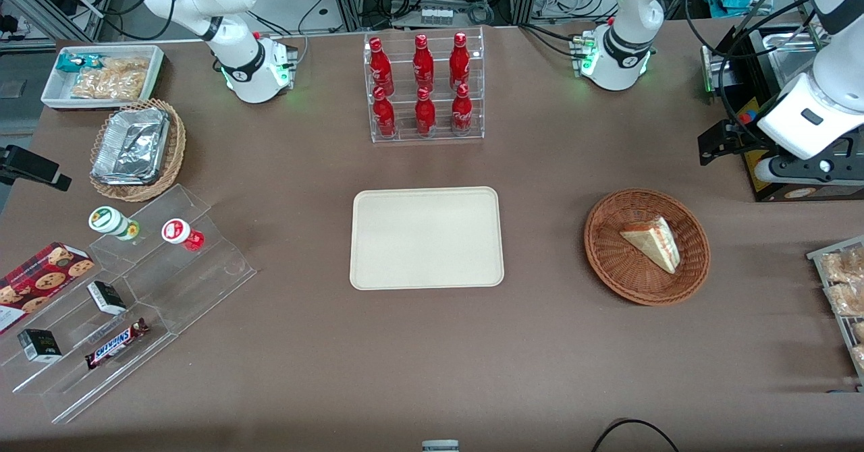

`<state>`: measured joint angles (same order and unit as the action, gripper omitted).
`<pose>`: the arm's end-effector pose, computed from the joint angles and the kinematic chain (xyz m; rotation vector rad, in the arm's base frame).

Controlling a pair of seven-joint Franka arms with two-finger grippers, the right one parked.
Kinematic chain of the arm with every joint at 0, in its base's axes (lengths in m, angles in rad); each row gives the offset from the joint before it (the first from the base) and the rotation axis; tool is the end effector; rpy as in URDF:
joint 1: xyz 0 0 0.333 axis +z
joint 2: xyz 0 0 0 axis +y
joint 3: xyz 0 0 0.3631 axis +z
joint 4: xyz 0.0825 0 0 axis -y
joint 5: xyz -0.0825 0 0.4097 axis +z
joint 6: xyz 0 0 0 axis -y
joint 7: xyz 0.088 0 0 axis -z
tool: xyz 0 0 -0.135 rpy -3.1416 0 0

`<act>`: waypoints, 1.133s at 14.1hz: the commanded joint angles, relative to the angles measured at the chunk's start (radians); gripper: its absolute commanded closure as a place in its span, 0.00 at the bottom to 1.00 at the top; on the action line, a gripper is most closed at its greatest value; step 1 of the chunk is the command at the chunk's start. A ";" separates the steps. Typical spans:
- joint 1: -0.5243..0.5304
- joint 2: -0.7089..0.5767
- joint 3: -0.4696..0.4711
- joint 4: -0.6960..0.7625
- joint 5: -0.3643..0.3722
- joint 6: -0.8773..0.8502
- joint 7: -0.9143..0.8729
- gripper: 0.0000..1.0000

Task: Place sandwich from basket to tray
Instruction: 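Lower the open left gripper over the wrapped sandwich in the basket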

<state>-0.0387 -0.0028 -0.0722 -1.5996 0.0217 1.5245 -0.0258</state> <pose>0.5680 -0.0603 0.6272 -3.1101 0.1321 0.1100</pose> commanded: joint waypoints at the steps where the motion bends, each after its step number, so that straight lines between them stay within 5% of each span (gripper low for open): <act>1: -0.010 -0.003 0.003 -0.008 0.013 0.000 0.017 0.00; 7: -0.007 0.026 0.005 -0.163 0.015 0.093 0.014 0.00; 16: 0.003 -0.005 0.045 -0.618 0.012 0.627 -0.076 0.00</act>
<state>-0.0346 0.0355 -0.0401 -2.1238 0.0262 2.0621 -0.0423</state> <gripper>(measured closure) 0.000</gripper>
